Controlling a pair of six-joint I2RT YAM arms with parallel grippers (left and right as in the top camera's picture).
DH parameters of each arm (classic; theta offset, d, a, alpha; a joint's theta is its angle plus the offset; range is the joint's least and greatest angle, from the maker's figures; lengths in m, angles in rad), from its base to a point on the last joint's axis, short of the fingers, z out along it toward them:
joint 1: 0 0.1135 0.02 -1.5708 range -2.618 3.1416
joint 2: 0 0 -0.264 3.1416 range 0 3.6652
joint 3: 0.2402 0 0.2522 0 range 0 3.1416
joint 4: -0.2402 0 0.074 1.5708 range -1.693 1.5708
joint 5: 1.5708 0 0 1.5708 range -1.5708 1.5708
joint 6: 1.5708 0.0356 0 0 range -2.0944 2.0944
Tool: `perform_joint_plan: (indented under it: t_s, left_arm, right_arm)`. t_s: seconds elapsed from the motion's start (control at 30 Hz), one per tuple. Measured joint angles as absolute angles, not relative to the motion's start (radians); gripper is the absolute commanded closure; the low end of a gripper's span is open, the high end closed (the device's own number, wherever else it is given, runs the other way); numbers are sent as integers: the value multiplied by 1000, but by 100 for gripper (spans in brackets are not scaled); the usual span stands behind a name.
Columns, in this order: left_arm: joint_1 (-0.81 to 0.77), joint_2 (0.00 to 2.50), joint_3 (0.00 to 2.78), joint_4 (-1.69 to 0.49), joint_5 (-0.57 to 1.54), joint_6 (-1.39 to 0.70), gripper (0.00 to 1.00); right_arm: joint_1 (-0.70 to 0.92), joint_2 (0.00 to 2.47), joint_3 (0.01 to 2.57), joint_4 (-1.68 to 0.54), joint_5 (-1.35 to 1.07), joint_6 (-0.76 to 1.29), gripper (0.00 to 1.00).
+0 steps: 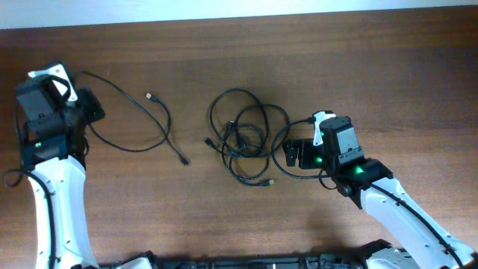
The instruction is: Untangle cables
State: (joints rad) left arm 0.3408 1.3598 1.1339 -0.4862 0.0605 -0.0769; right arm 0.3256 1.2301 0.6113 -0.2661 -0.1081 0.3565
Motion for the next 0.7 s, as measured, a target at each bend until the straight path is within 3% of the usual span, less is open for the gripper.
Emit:
perform_joint_plan:
  t_s: [0.4,0.7]
  left_arm:
    - [341,1360,1134,-543,75,-88,100]
    - [341,1360,1134,-288,76,-91,100]
  right_arm:
    - [326,1230,611,-266,-108,359,1]
    - [326,1230,611,-266,-108,359,1]
